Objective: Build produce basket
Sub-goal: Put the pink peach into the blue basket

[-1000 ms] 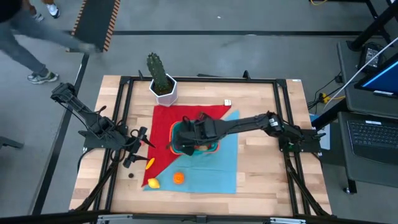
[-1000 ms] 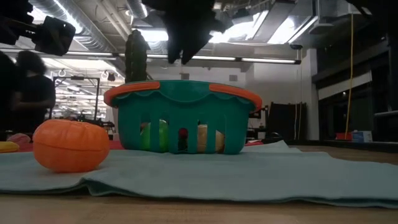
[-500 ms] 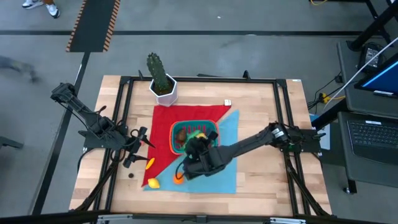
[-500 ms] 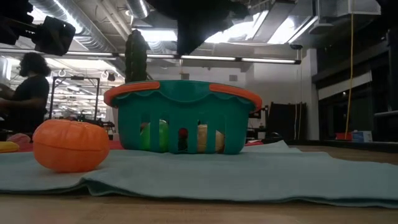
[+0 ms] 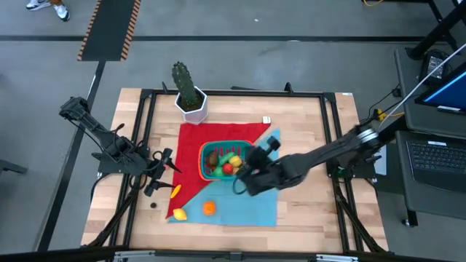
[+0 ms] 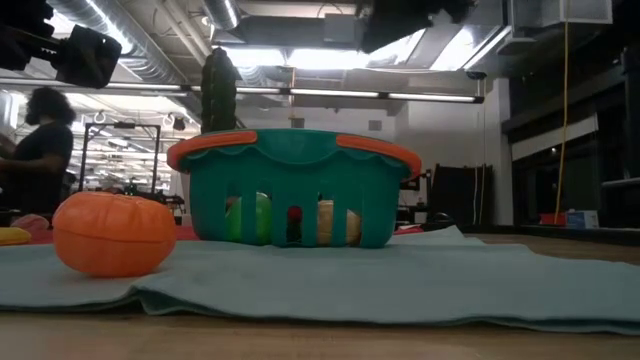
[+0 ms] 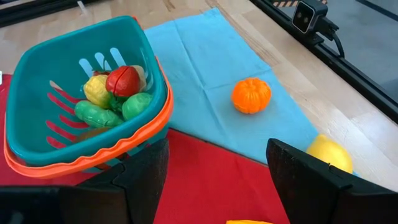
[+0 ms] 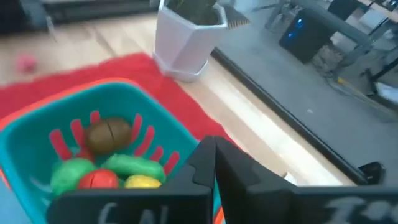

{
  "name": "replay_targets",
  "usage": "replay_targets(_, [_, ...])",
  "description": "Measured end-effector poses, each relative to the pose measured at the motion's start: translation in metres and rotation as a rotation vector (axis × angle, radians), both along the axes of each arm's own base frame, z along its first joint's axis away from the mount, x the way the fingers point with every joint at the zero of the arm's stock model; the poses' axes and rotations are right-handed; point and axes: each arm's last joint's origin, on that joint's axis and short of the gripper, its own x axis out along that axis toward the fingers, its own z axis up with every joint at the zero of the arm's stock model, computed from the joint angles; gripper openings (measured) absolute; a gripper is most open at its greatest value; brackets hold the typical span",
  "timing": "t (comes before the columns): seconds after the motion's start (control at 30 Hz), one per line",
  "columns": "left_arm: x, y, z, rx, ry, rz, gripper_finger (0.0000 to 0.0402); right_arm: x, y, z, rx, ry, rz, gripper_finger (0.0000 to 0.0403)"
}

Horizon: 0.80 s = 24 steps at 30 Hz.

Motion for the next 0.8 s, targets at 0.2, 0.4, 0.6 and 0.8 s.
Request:
replay_targets(0.2, [0.0,0.0,0.0,0.028,-0.007,-0.014,0.0263,-0.046,-0.019,-0.013,-0.007,-0.194,0.058,0.0005])
replay_targets(0.4, [0.005,0.003,0.005,0.013,-0.059,0.013,0.0263,-0.076,-0.029,-0.037,-0.059,-0.323,0.275,0.0016])
replay_targets(0.6, [0.008,0.009,0.006,0.007,-0.068,0.063,0.0263,-0.097,-0.036,-0.034,-0.2,-0.412,0.421,0.0025])
replay_targets(0.8, [0.01,0.014,0.005,0.009,-0.06,0.101,0.0263,-0.103,-0.043,-0.038,-0.218,-0.416,0.411,0.0025])
